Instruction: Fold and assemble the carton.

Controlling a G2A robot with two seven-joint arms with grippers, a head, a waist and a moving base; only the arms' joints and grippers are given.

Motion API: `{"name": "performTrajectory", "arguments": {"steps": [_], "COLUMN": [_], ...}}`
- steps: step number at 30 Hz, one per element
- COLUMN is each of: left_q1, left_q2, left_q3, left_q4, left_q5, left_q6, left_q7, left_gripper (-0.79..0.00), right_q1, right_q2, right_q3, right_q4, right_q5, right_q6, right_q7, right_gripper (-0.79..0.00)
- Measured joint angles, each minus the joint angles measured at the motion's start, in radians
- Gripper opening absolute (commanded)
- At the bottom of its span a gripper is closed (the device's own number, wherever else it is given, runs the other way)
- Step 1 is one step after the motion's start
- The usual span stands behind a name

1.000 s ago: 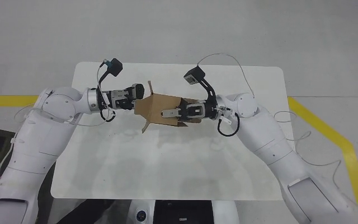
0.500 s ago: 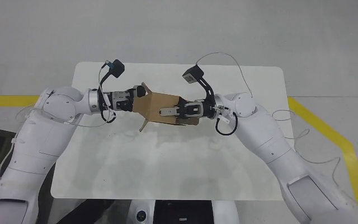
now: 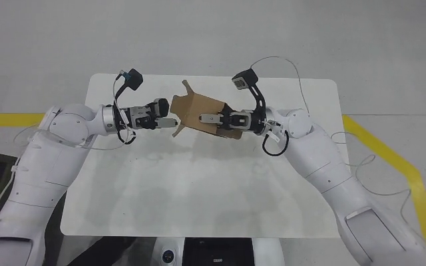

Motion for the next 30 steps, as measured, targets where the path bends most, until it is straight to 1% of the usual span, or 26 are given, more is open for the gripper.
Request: {"name": "performTrajectory", "arguments": {"steps": [5,8,14,19,30], "left_q1": [0.020,0.027,0.012,0.004,0.009], "left_q2": [0.000,0.001,0.003,0.002,0.001], "left_q3": [0.016,0.017,-0.004,-0.006,0.005], "left_q4": [-0.037,-0.050,-0.027,-0.014,-0.037], "left_q5": [0.022,0.007,-0.046,-0.050,-0.047], "left_q6": [-0.017,-0.024,0.001,0.006,-0.002], "left_q7": [-0.021,-0.036,-0.040,-0.038,-0.060], "left_gripper": [0.000,0.000,0.000,0.000,0.000], "right_q1": [-0.010,-0.007,0.006,0.012,0.033], "right_q2": [0.006,0.005,-0.002,-0.007,-0.013], "right_q3": [0.019,0.011,-0.016,-0.041,-0.078], "right_q4": [0.012,0.022,0.043,0.037,0.020], "right_q5": [-0.015,-0.037,-0.067,-0.070,-0.069], "right_q6": [-0.045,-0.051,-0.037,-0.013,0.000], "right_q7": [-0.046,-0.051,-0.037,-0.013,0.000], "right_gripper": [-0.785,-0.785,-0.785,-0.785,-0.785]}}
